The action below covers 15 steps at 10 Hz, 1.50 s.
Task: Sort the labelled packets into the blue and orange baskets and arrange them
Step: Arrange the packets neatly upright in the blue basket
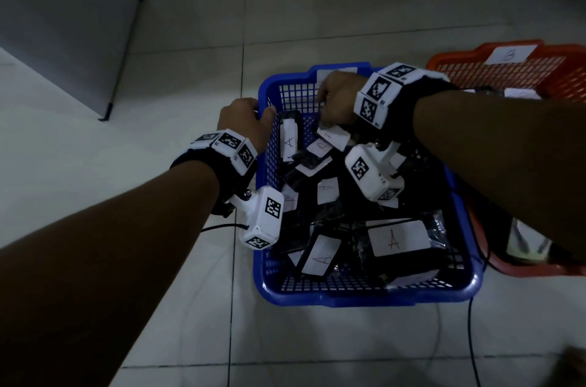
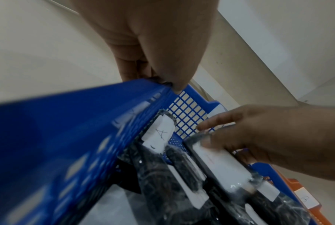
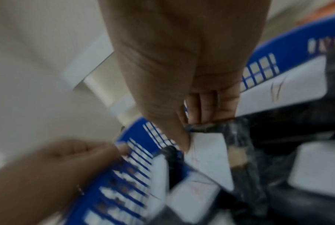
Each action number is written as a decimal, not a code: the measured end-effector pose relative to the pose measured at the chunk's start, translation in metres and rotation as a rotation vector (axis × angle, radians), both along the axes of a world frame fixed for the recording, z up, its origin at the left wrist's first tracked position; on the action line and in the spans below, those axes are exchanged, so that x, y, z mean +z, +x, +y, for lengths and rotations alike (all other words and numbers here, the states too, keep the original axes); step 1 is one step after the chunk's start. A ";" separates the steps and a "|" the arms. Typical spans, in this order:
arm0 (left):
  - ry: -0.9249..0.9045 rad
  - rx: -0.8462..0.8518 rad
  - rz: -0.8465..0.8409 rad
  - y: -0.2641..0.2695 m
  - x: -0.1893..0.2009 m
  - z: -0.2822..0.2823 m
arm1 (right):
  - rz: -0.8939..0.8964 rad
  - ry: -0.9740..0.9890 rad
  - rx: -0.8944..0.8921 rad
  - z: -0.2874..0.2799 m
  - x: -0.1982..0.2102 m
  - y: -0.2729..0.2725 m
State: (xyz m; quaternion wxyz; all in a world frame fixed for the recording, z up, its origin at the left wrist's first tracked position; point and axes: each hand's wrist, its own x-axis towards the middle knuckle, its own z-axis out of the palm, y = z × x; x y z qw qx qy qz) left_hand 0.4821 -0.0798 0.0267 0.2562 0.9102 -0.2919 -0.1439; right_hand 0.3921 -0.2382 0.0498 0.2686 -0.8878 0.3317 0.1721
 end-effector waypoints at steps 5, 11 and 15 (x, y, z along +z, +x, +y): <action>0.009 0.007 -0.026 0.000 -0.001 -0.001 | -0.108 0.065 0.041 0.016 -0.009 0.011; 0.062 0.018 -0.029 0.000 -0.001 -0.005 | 0.384 0.088 0.358 0.028 0.011 -0.011; -0.042 -0.282 -0.375 -0.012 0.005 -0.006 | 0.087 0.349 0.097 0.007 0.029 -0.047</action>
